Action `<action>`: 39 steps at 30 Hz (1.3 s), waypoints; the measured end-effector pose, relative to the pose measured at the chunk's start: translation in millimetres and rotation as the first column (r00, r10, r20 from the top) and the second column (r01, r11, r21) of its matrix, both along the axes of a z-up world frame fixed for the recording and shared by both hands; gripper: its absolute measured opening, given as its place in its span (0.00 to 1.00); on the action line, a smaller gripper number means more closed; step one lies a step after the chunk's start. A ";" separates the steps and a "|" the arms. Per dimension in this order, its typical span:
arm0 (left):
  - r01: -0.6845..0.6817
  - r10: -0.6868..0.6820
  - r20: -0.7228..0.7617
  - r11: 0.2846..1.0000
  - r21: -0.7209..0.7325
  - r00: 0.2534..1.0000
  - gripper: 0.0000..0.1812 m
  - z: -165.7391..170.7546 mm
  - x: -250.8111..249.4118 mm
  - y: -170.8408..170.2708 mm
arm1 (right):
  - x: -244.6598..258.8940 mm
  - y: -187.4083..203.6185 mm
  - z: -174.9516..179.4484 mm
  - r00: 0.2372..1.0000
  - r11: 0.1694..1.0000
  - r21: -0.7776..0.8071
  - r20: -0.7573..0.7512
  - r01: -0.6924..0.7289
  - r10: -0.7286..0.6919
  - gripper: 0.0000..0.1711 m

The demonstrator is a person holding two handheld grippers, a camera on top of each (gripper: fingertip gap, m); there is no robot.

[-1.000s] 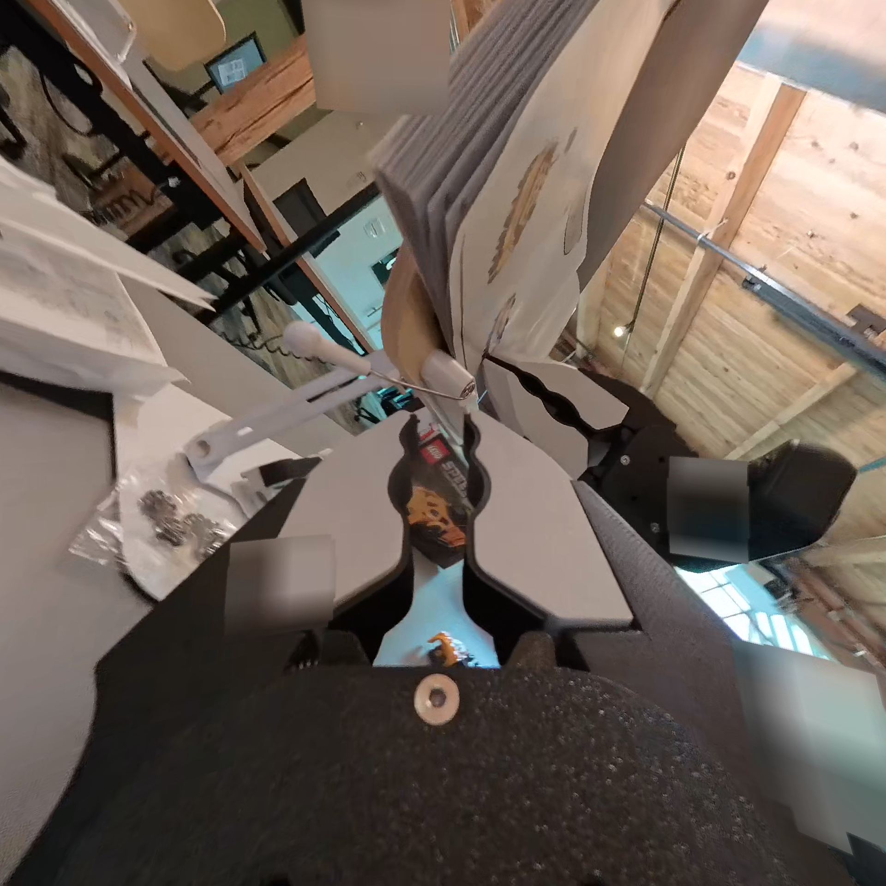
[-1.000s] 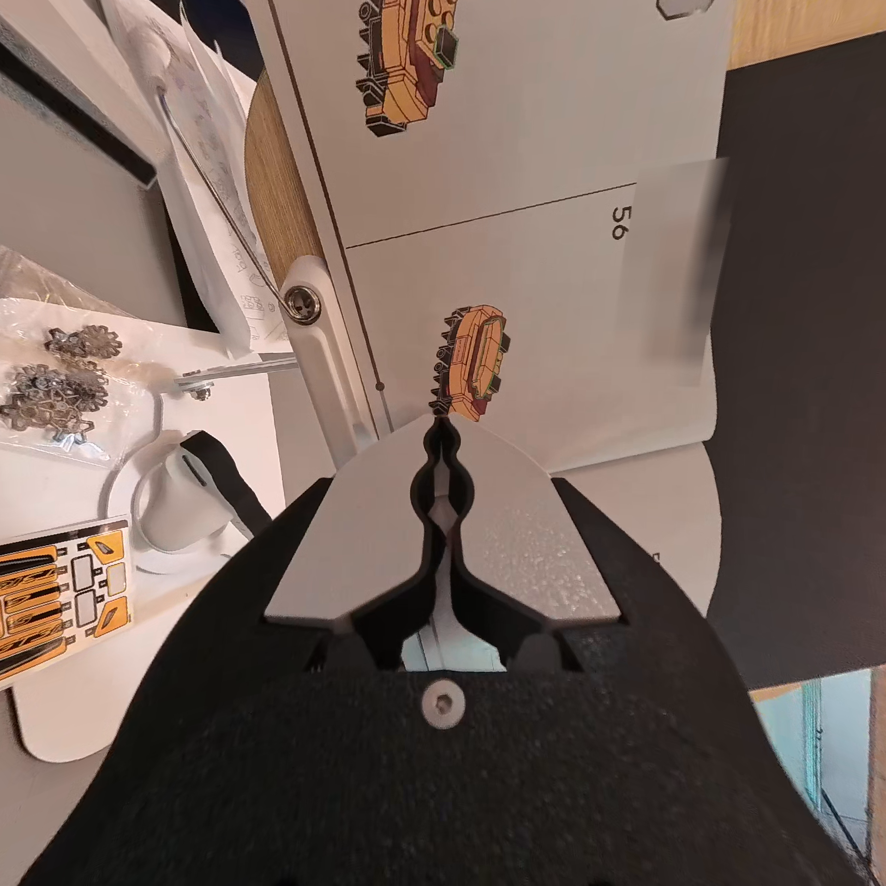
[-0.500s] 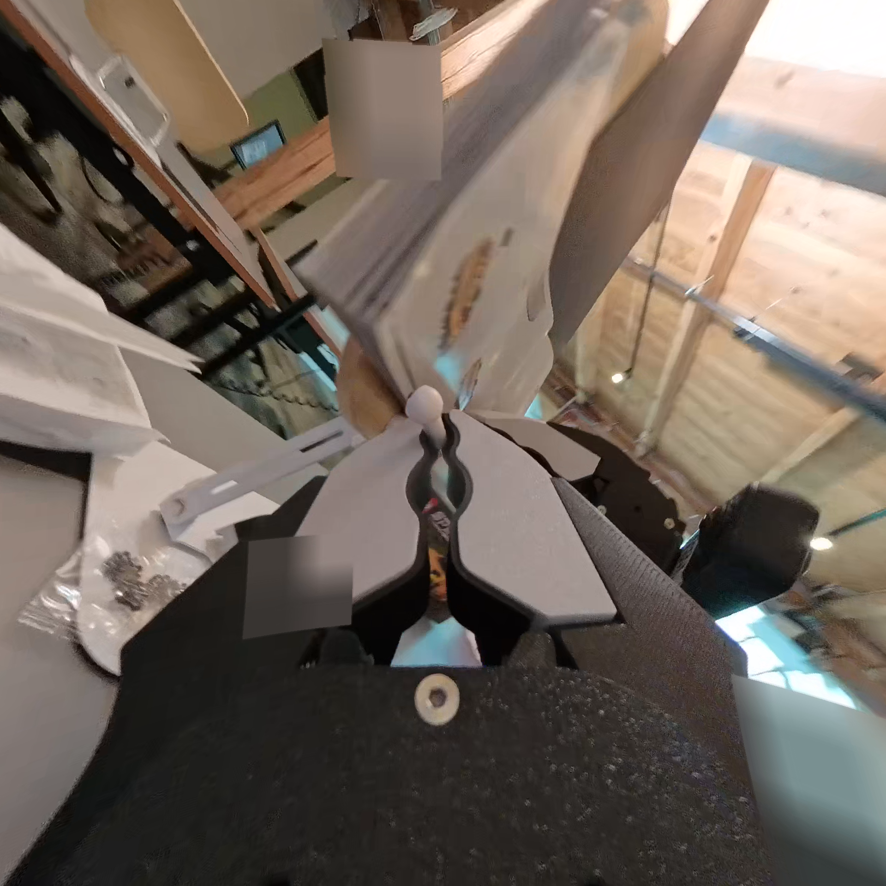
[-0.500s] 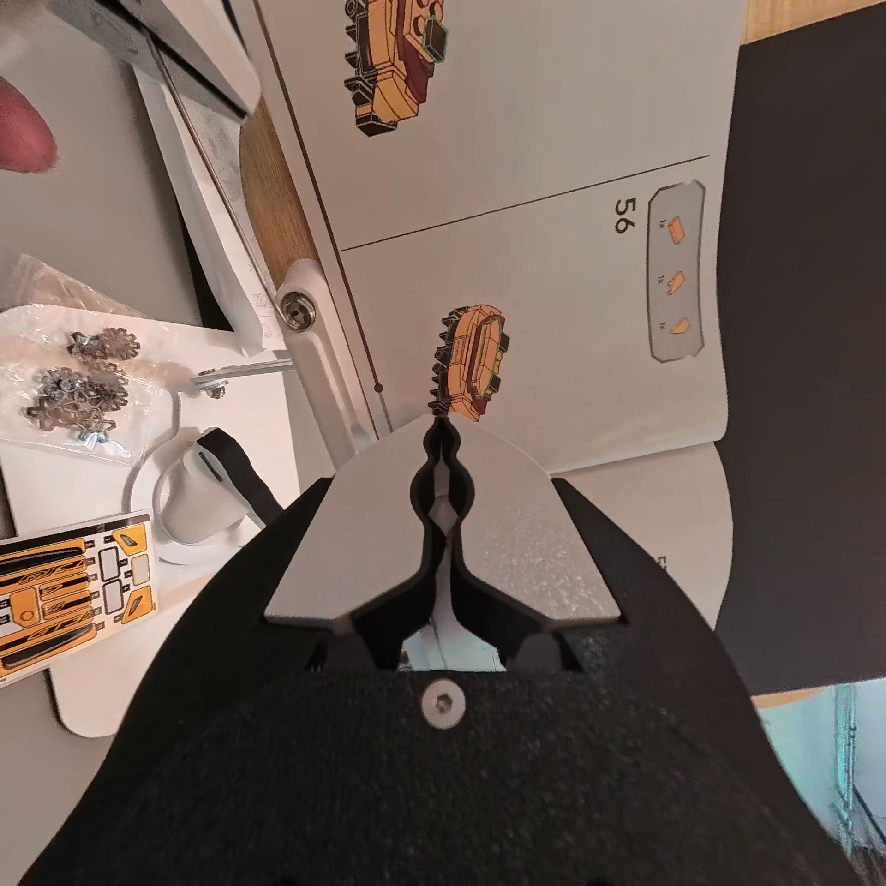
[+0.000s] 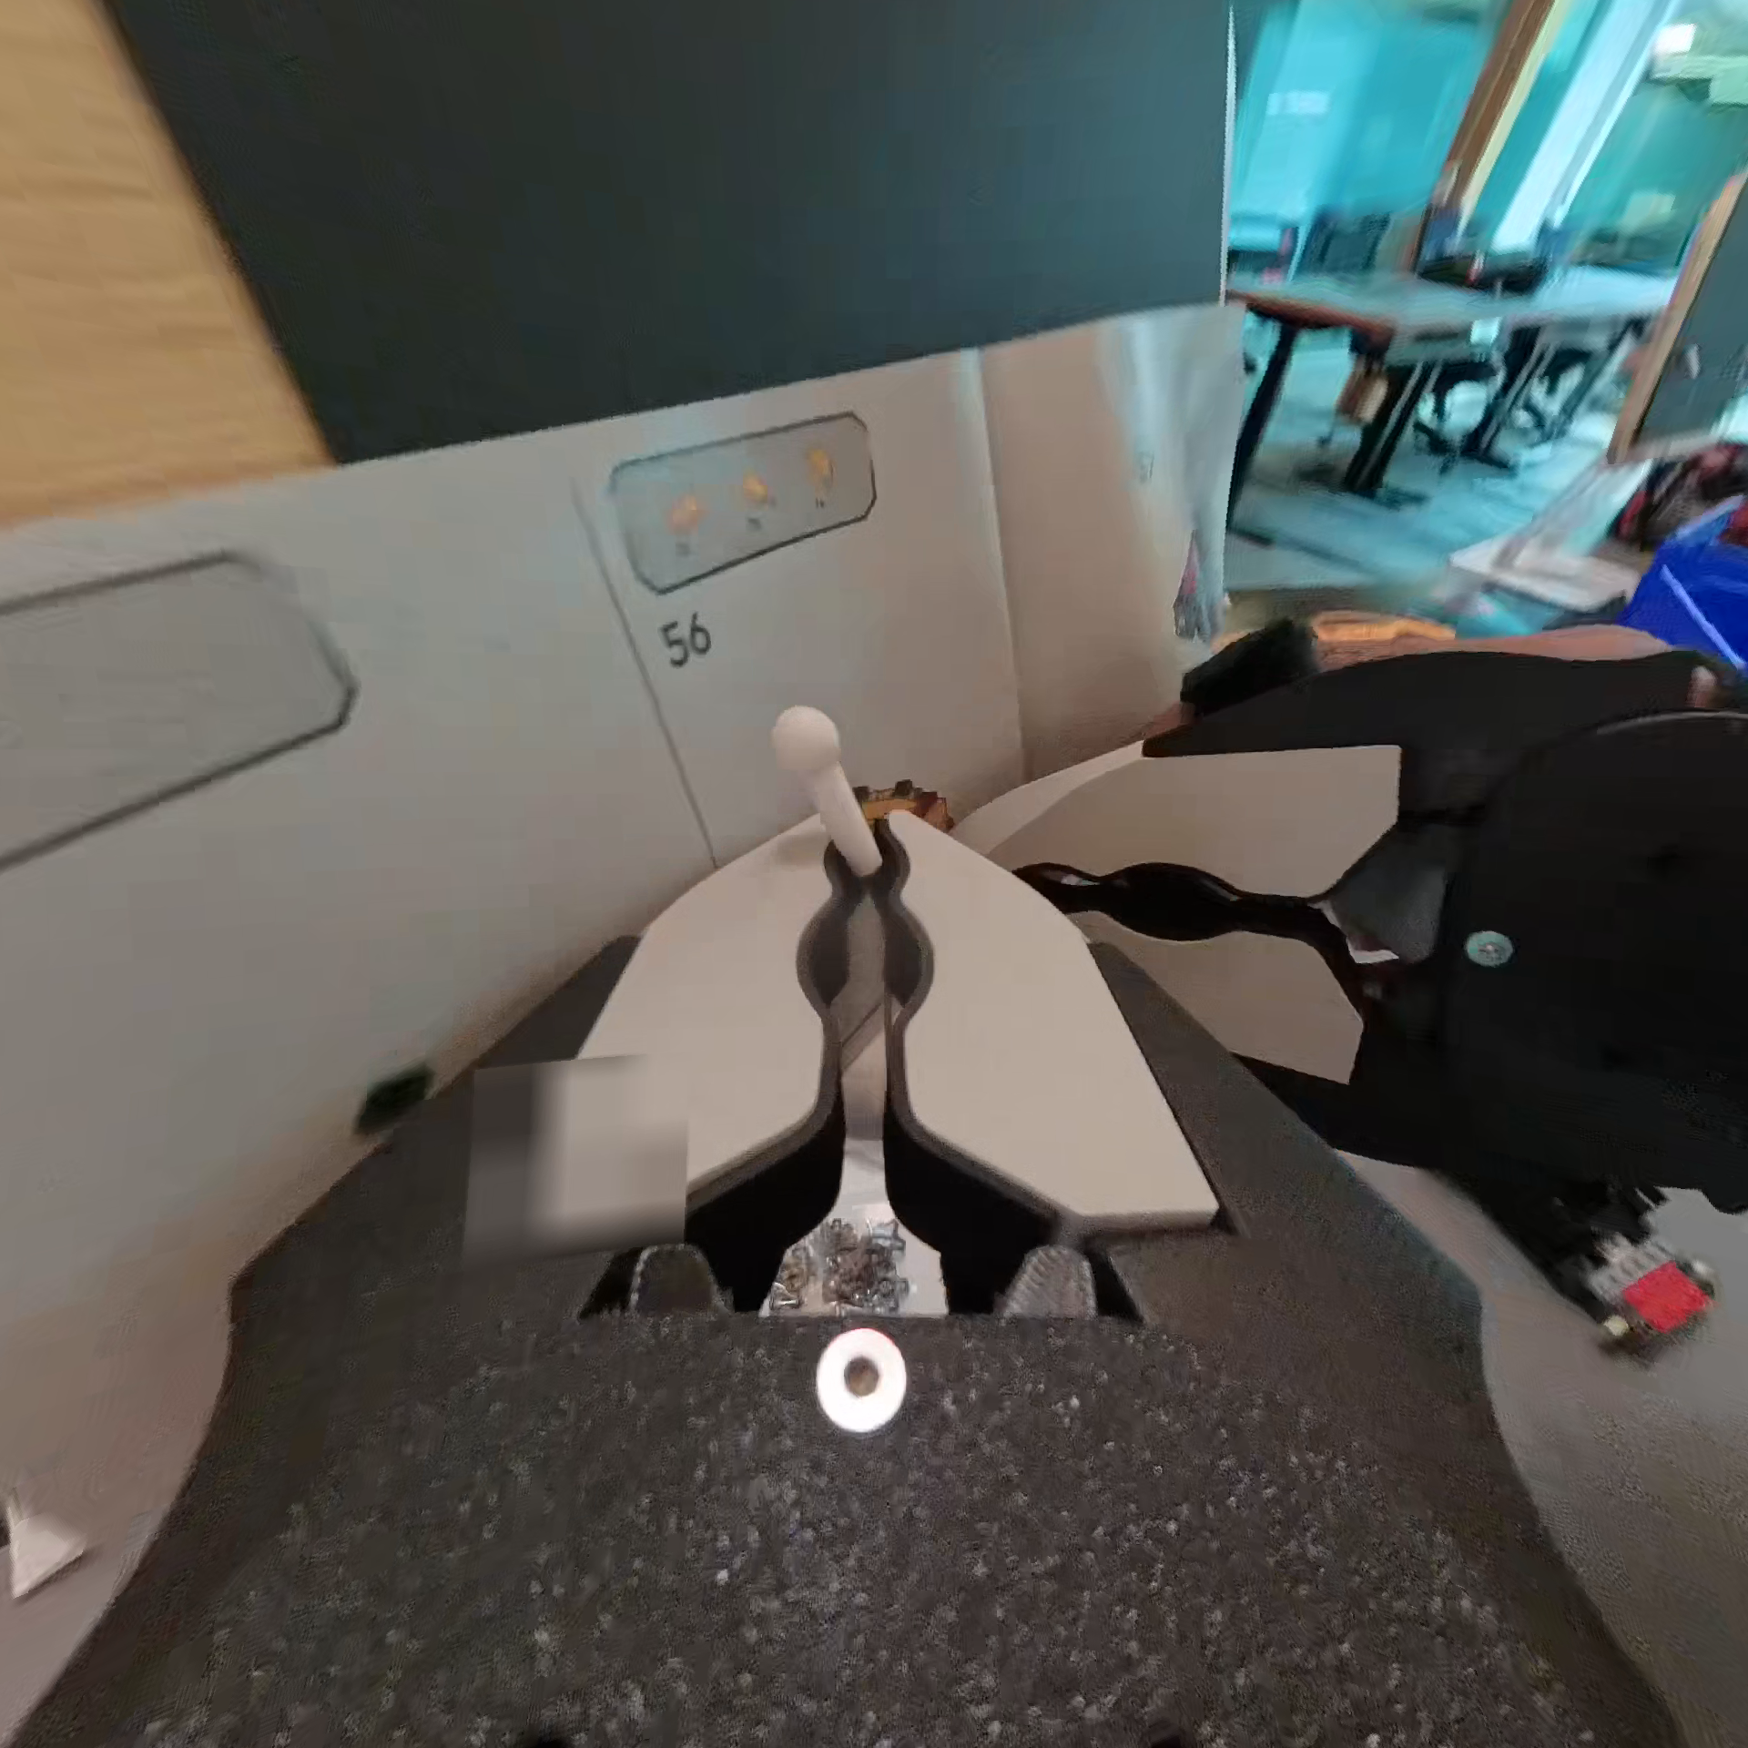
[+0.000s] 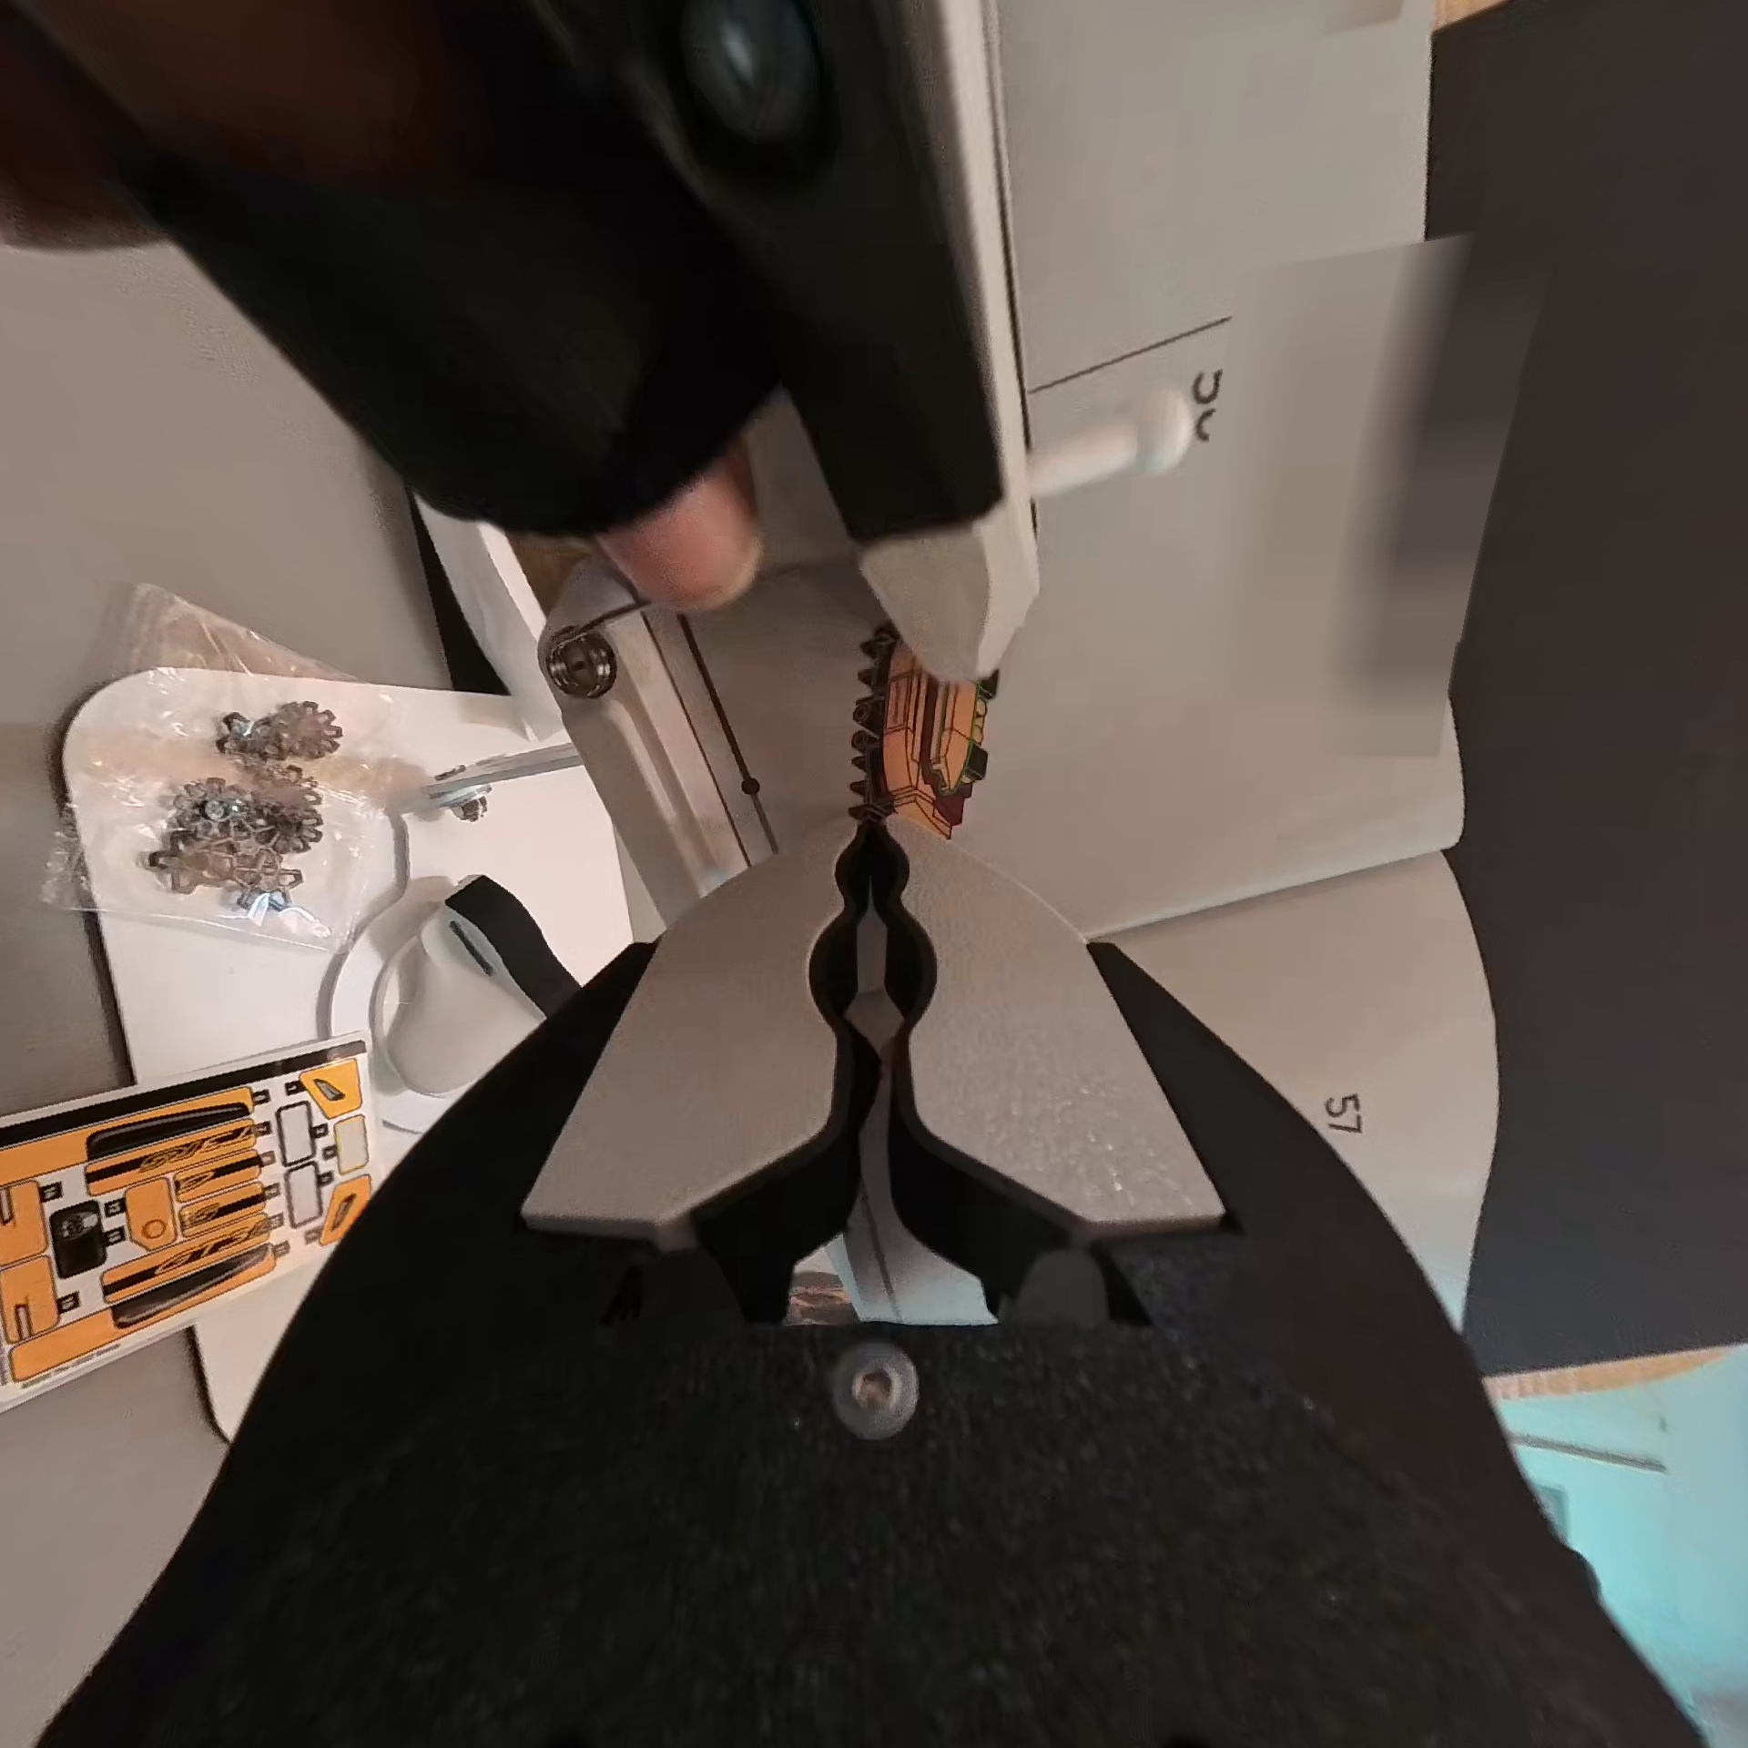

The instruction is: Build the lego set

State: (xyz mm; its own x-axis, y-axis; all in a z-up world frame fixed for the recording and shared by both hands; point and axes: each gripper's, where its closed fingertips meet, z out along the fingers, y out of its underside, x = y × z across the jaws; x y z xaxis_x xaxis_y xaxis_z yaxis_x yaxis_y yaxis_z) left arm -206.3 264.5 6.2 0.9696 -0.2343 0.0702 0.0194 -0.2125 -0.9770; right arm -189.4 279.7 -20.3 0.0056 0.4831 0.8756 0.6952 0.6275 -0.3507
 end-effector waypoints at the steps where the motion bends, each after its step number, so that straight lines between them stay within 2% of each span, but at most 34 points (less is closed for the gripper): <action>1: 0.028 -0.028 0.000 0.999 -0.027 1.000 0.01 -1.3 3.8 3.4 | 0.0 0.0 -0.1 1.000 1.000 -0.006 -0.005 -0.001 0.001 0.00; 5: 0.078 -0.089 -0.123 0.992 -0.095 0.988 0.00 -15.7 15.7 11.6 | -0.3 0.0 -0.2 1.000 1.000 -0.011 -0.021 -0.009 0.009 0.00; 8: 0.060 -0.077 -0.173 0.993 -0.102 0.982 0.00 -18.9 17.6 12.5 | 0.3 -0.3 -0.1 0.998 0.999 -0.023 -0.050 -0.024 0.023 0.00; 13: 0.058 -0.084 -0.235 0.992 -0.113 0.968 0.00 -21.9 16.4 6.9 | 21.6 4.5 21.6 0.978 0.984 -0.164 -0.205 -0.071 0.036 0.00; 15: 0.046 -0.075 -0.272 0.993 -0.111 0.959 0.02 -24.3 14.9 2.3 | 29.3 10.3 24.4 0.975 0.978 -0.191 -0.221 -0.077 0.034 0.00; 19: 0.022 -0.055 -0.329 0.994 -0.102 0.943 0.06 -25.6 15.9 0.2 | 32.3 15.1 12.6 0.977 0.972 -0.225 -0.212 -0.073 0.024 0.00; 21: -0.006 -0.034 -0.413 0.995 -0.096 0.910 0.03 -26.3 14.7 2.8 | 31.5 16.6 8.7 0.973 0.967 -0.245 -0.230 -0.070 0.013 0.00; 23: -0.024 -0.031 -0.512 0.995 -0.101 0.859 0.02 -27.9 15.9 5.0 | 29.8 16.9 6.2 0.969 0.963 -0.258 -0.248 -0.075 0.009 0.00; 26: -0.050 -0.040 -0.684 0.993 -0.111 0.728 0.03 -30.8 16.8 6.9 | 28.9 17.8 6.0 0.961 0.956 -0.282 -0.277 -0.084 0.003 0.00; 30: -0.047 -0.080 -0.794 0.990 -0.136 0.603 0.09 -34.6 18.4 1.8 | 29.2 15.9 5.9 0.951 0.935 -0.339 -0.308 -0.106 -0.003 0.00; 31: -0.046 -0.071 -0.830 0.992 -0.116 0.553 0.13 -35.2 17.6 -0.2 | 29.6 15.0 6.0 0.950 0.932 -0.344 -0.312 -0.112 -0.001 0.00; 33: -0.079 0.002 -0.916 0.996 -0.033 0.400 0.14 -32.3 10.8 -3.1 | 30.5 14.3 5.0 0.948 0.929 -0.351 -0.317 -0.115 -0.002 0.00; 35: -0.117 0.034 -0.956 0.993 0.000 0.292 0.10 -33.0 8.0 -6.1 | 30.0 13.4 3.2 0.947 0.923 -0.365 -0.320 -0.122 -0.002 0.00; 36: -0.141 0.045 -0.961 0.990 0.006 0.273 0.10 -33.0 7.0 -5.9 | 29.7 13.4 3.1 0.945 0.920 -0.372 -0.326 -0.124 -0.005 0.00; 39: -0.180 0.049 -0.958 0.984 -0.002 0.281 0.09 -32.1 7.5 -4.5 | 30.0 10.4 8.7 0.932 0.897 -0.415 -0.361 -0.153 -0.008 0.00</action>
State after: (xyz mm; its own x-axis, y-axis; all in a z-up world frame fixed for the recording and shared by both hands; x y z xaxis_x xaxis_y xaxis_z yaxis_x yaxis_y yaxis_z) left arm -198.9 260.0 -25.9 0.3811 -0.1707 -0.9086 -0.8773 -0.3769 -0.2972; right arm -159.4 290.1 -11.6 0.2182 0.8201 0.5290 0.4376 0.4023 -0.8042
